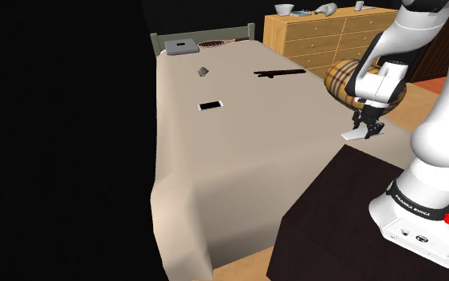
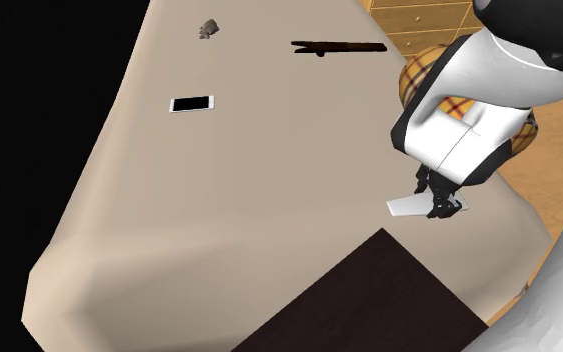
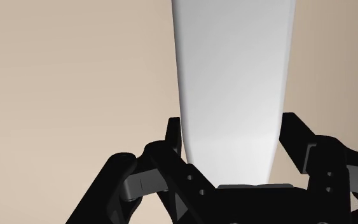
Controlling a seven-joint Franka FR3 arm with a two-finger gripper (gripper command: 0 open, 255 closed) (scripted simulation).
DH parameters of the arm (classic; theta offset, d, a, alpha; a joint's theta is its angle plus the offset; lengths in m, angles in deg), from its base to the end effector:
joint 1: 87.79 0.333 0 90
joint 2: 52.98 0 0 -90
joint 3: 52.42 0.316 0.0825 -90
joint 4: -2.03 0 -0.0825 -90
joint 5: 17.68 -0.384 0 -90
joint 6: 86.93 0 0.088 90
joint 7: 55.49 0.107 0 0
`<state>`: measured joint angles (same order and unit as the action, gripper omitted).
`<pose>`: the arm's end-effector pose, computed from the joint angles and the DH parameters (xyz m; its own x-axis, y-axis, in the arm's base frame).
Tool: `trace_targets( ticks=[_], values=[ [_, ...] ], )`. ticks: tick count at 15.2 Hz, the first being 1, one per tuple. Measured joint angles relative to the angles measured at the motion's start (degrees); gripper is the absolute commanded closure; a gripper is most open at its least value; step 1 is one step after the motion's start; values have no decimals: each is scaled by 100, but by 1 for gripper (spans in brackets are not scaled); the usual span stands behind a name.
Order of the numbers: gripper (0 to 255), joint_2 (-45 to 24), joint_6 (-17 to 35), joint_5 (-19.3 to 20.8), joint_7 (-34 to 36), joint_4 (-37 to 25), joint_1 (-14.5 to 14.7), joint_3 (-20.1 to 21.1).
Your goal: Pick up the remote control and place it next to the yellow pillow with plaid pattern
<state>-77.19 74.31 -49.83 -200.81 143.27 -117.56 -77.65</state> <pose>0.2297 -0.4044 0.1455 0.4751 0.8799 -0.0076 0.8799 -0.4750 0.0076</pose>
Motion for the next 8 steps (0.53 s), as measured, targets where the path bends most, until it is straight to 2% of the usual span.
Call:
trace_targets(
  ticks=[2, 3, 8],
  values=[
    [255, -4, 2, -4, -3, -2, -4, 4],
    [0, -4, 3, -5, -4, -2, -4, 5],
    [0, -4, 3, -6, -4, -3, -5, 6]
  ],
)
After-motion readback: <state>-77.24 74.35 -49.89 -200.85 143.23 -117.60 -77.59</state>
